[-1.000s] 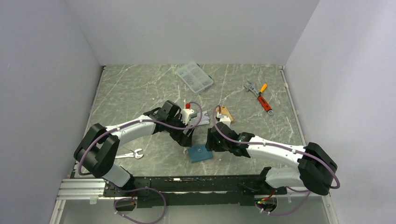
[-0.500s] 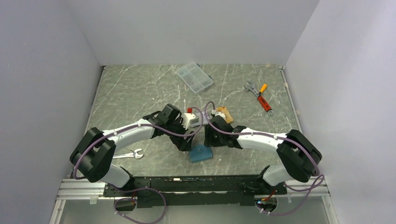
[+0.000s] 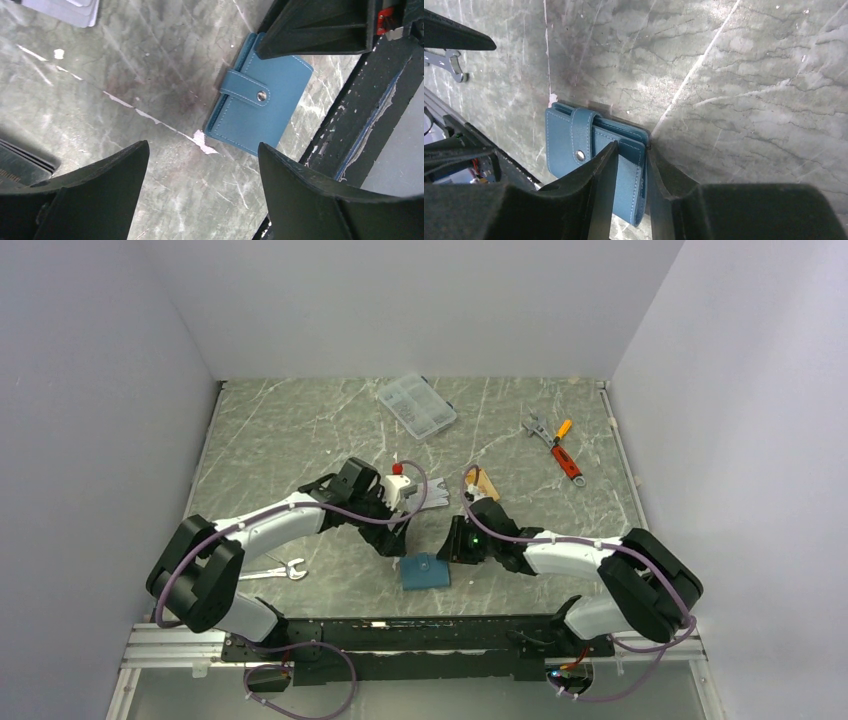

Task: Put the credit cards into the card holder
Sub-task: Pick up the card holder from the center of the board.

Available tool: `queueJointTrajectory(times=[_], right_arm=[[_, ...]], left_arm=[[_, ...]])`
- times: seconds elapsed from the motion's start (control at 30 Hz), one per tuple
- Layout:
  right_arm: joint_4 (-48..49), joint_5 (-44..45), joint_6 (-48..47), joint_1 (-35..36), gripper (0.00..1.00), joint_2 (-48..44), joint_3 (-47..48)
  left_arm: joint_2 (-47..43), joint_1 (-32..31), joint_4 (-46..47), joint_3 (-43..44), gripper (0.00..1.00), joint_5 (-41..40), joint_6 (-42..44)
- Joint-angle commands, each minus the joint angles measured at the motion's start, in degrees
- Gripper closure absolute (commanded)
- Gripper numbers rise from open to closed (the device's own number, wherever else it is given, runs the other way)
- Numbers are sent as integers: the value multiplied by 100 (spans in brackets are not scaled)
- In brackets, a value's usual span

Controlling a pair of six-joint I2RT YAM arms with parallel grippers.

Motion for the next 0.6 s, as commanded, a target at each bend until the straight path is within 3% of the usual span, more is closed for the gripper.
queueJointTrajectory(times=[0.0, 0.07, 0.17, 0.27, 0.57], right_arm=[[-371, -265, 66, -32, 70, 28, -269], [-399, -304, 66, -66, 73, -76, -310], [-394, -247, 159, -105, 99, -318, -440], [-241, -241, 209, -180, 100, -583, -442], [-576, 103, -321, -200, 100, -1620, 318]], left_arm=[[-67, 64, 156, -9, 17, 102, -19], [-127, 61, 198, -91, 20, 34, 72], [-309, 58, 246, -140, 24, -36, 209], [-395, 62, 124, -29, 23, 63, 222], [-801, 705, 286, -180, 2, 1345, 110]])
